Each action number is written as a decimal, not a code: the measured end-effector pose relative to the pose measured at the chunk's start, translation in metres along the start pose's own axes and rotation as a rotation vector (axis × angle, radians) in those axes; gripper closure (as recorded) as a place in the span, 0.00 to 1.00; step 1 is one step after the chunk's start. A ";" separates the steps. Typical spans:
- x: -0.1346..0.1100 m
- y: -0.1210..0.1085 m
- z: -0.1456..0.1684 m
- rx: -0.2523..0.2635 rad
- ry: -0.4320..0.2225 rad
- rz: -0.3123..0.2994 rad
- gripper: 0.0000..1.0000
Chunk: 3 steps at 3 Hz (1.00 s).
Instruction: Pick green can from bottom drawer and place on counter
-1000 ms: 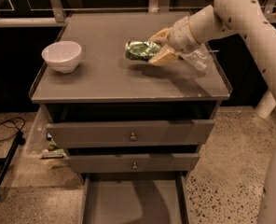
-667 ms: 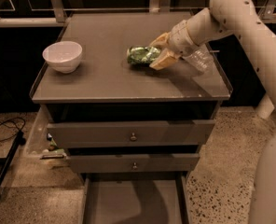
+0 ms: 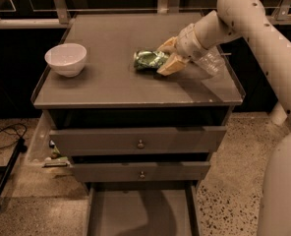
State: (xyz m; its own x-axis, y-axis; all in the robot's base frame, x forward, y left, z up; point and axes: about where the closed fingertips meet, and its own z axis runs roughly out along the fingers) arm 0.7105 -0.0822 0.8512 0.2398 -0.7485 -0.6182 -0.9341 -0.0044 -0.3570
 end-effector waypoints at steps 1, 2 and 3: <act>0.000 0.000 0.000 0.000 0.000 0.000 0.51; 0.000 0.000 0.000 0.000 0.000 0.000 0.28; 0.000 0.000 0.000 0.000 0.000 0.000 0.05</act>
Offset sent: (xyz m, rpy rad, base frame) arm 0.0000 0.0000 0.0000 0.0000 0.0000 0.0000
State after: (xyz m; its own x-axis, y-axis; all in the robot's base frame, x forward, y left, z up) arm 0.7105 -0.0821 0.8512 0.2399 -0.7485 -0.6182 -0.9341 -0.0046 -0.3569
